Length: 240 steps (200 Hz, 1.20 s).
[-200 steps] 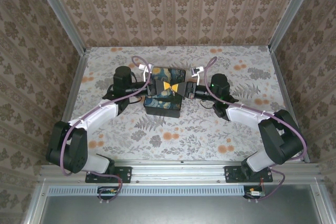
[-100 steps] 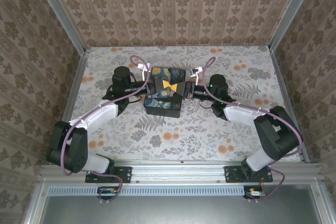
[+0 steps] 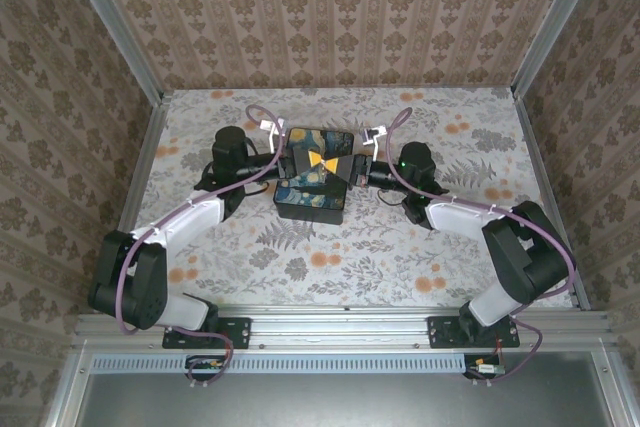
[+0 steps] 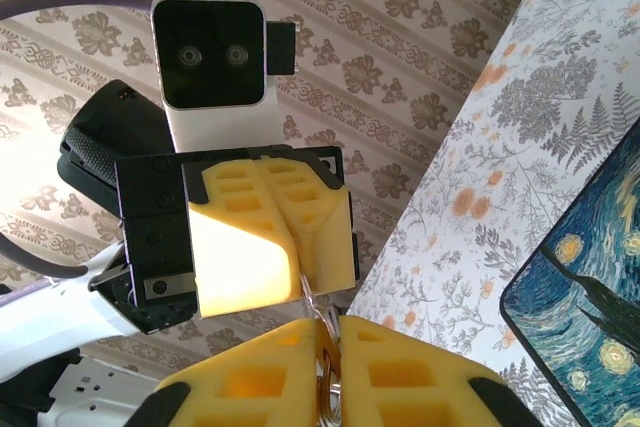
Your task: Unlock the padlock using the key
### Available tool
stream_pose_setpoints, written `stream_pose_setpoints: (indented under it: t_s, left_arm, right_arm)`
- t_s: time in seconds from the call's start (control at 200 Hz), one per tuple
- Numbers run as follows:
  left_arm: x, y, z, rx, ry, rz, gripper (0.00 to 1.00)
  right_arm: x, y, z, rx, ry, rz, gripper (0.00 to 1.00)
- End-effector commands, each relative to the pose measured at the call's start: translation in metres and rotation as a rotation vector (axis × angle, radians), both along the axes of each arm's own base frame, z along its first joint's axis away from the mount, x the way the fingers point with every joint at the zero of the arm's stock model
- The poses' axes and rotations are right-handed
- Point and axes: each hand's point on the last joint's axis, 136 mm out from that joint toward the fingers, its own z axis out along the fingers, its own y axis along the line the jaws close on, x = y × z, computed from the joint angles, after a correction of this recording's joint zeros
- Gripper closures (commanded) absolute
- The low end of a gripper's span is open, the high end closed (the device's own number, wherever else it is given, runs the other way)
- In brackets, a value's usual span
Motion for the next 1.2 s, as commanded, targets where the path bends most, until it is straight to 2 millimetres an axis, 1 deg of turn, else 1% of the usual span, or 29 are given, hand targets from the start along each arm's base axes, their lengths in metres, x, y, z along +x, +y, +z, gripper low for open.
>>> stream_pose_setpoints:
  t_s: [0.0, 0.2, 0.26, 0.28, 0.325, 0.38, 0.41, 0.48, 0.515, 0.54, 0.555, 0.595, 0.655, 0.66, 0.68, 0.7, 0.725, 0.73, 0.735, 0.8, 0.9, 0.985, 1.06, 1.105, 1.15, 1.195]
  left_arm:
    - [-0.002, 0.000, -0.002, -0.010, -0.003, -0.006, 1.00]
    - [-0.001, 0.003, -0.004, -0.005, -0.003, 0.007, 1.00]
    - [0.000, 0.004, -0.006, 0.011, -0.001, 0.019, 0.79]
    - [0.000, 0.004, -0.007, 0.018, 0.000, 0.020, 0.76]
    - [0.001, 0.006, -0.008, 0.034, 0.001, 0.027, 0.71]
    - [0.003, 0.007, -0.008, 0.056, -0.002, 0.042, 0.59]
    - [0.004, 0.009, -0.011, 0.077, 0.008, 0.053, 0.52]
    - [0.006, 0.011, -0.013, 0.120, 0.015, 0.075, 0.43]
    - [0.007, 0.013, -0.016, 0.149, 0.024, 0.093, 0.41]
    - [0.008, 0.014, -0.019, 0.171, 0.026, 0.108, 0.39]
    - [0.008, 0.015, -0.021, 0.186, 0.031, 0.117, 0.38]
    - [0.008, 0.016, -0.027, 0.225, 0.036, 0.139, 0.35]
    - [0.010, 0.022, -0.039, 0.302, 0.052, 0.187, 0.34]
    - [0.007, 0.018, -0.040, 0.309, 0.049, 0.178, 0.34]
    - [0.001, 0.013, -0.044, 0.335, 0.052, 0.166, 0.33]
    - [0.002, 0.013, -0.049, 0.375, 0.045, 0.194, 0.33]
    - [-0.002, 0.008, -0.051, 0.412, 0.030, 0.194, 0.32]
    - [-0.002, 0.010, -0.053, 0.425, 0.037, 0.199, 0.32]
    - [-0.005, 0.006, -0.053, 0.429, 0.029, 0.191, 0.32]
    - [-0.014, -0.008, -0.064, 0.521, 0.025, 0.198, 0.32]
    - [-0.031, -0.043, -0.084, 0.591, 0.062, 0.166, 0.32]
    - [-0.042, -0.072, -0.101, 0.655, 0.070, 0.140, 0.32]
    - [-0.050, -0.098, -0.114, 0.683, 0.066, 0.110, 0.32]
    - [-0.054, -0.111, -0.125, 0.706, 0.085, 0.097, 0.32]
    - [-0.054, -0.117, -0.137, 0.743, 0.101, 0.103, 0.32]
    - [-0.051, -0.120, -0.151, 0.779, 0.112, 0.120, 0.32]
  right_arm:
    - [-0.006, 0.003, 0.013, 0.040, -0.053, 0.029, 1.00]
    - [-0.007, -0.001, 0.007, 0.025, -0.047, 0.013, 1.00]
    - [-0.006, -0.003, 0.003, 0.008, -0.035, 0.000, 1.00]
    - [-0.006, -0.004, 0.002, -0.001, -0.031, -0.005, 1.00]
    - [-0.006, -0.007, -0.004, -0.030, -0.024, -0.018, 1.00]
    - [-0.007, -0.013, -0.012, -0.075, -0.015, -0.034, 1.00]
    - [-0.008, -0.016, -0.016, -0.097, -0.009, -0.040, 1.00]
    - [-0.010, -0.028, -0.024, -0.140, 0.000, -0.059, 1.00]
    - [-0.011, -0.036, -0.028, -0.158, 0.010, -0.073, 1.00]
    - [-0.010, -0.043, -0.036, -0.178, 0.031, -0.087, 1.00]
    - [-0.012, -0.048, -0.030, -0.175, 0.016, -0.098, 1.00]
    - [-0.012, -0.059, -0.034, -0.192, 0.028, -0.123, 1.00]
    - [-0.013, -0.076, -0.043, -0.234, 0.065, -0.155, 1.00]
    - [-0.013, -0.078, -0.043, -0.237, 0.063, -0.158, 1.00]
    - [-0.012, -0.084, -0.045, -0.252, 0.074, -0.173, 1.00]
    - [-0.012, -0.090, -0.047, -0.268, 0.084, -0.188, 1.00]
    - [-0.011, -0.098, -0.050, -0.289, 0.096, -0.208, 1.00]
    - [-0.011, -0.099, -0.050, -0.294, 0.101, -0.212, 1.00]
    - [-0.010, -0.101, -0.051, -0.298, 0.105, -0.216, 1.00]
    - [-0.006, -0.121, -0.056, -0.344, 0.145, -0.273, 1.00]
    - [0.004, -0.154, -0.064, -0.400, 0.214, -0.376, 1.00]
    - [0.011, -0.180, -0.074, -0.442, 0.276, -0.469, 1.00]
    - [0.014, -0.194, -0.082, -0.469, 0.309, -0.522, 1.00]
    - [0.014, -0.201, -0.087, -0.475, 0.323, -0.545, 1.00]
    - [0.015, -0.208, -0.091, -0.478, 0.338, -0.567, 1.00]
    - [0.015, -0.214, -0.095, -0.480, 0.352, -0.587, 1.00]
